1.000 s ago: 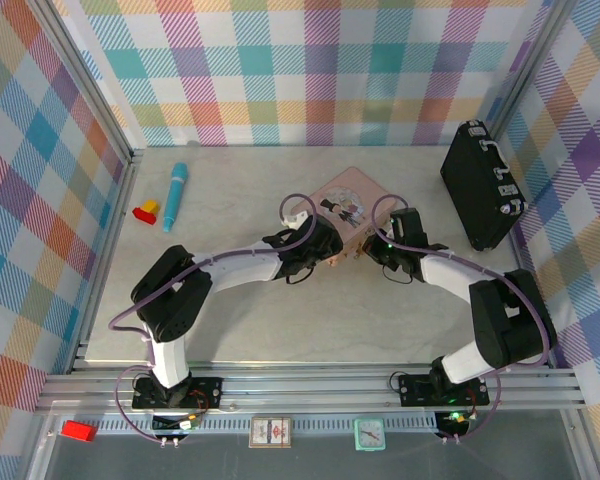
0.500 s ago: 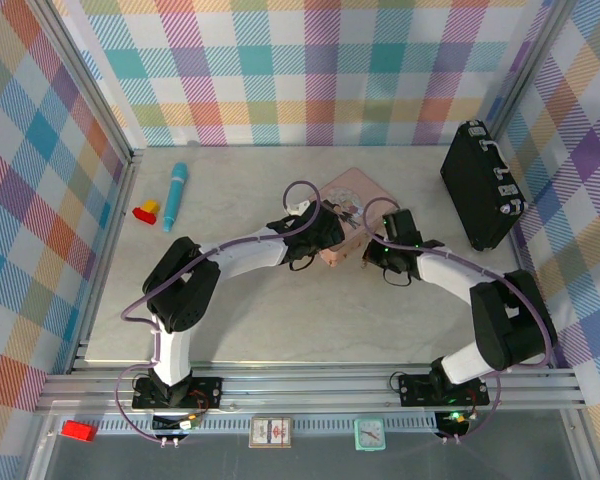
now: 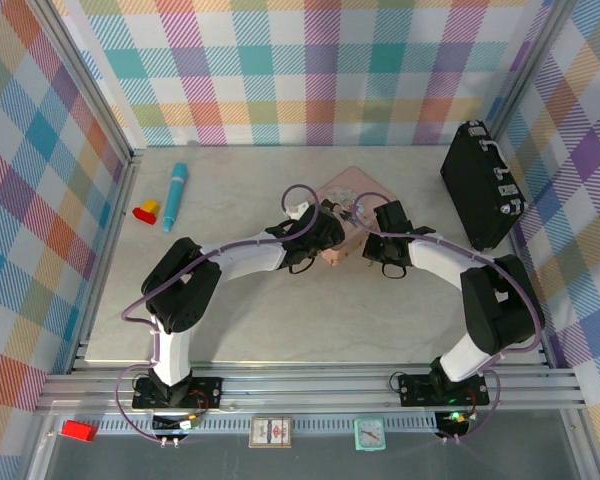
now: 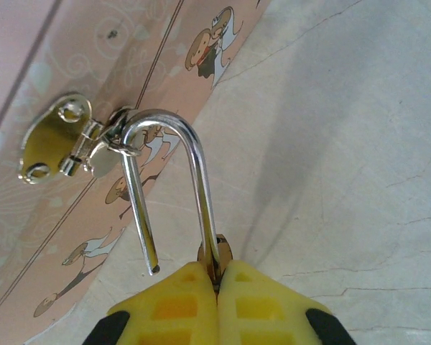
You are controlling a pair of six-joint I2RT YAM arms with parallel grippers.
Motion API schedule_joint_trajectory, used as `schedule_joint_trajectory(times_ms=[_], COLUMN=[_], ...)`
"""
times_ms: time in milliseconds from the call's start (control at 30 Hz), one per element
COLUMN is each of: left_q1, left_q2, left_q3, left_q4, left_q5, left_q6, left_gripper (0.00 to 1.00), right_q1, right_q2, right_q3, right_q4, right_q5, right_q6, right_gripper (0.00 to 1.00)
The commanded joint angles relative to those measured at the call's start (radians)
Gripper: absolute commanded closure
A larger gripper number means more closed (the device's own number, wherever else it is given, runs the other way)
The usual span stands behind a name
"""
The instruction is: Unlock the padlock with the key
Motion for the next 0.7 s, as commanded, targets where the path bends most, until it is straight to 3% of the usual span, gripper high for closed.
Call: schedule_joint_trajectory(times_ms=[0, 300, 667], left_q1=[0.006, -0.009, -0.01], left_q2=[0.044, 0.047, 0.045], left_q3=[-0.063, -0.072, -0.078], left_q4=[-0.174, -0.165, -0.13], left_q5=[-0.01, -0.006, -0.015], left_q6=[0.003, -0.026, -0.029], left_gripper=[0.09, 0.1, 0.1], right_q1=[-0.005, 0.037, 0.04], right_q2=[-0.02, -0.064, -0.038], right_q3=[0.021, -0.051, -0.03], right_q4=[0.043, 0.137, 0.177], right_q5=[0.032, 0.021, 0.09], right_q6=[0.032, 0.247, 0.4], right_gripper=[1.0, 1.0, 1.0])
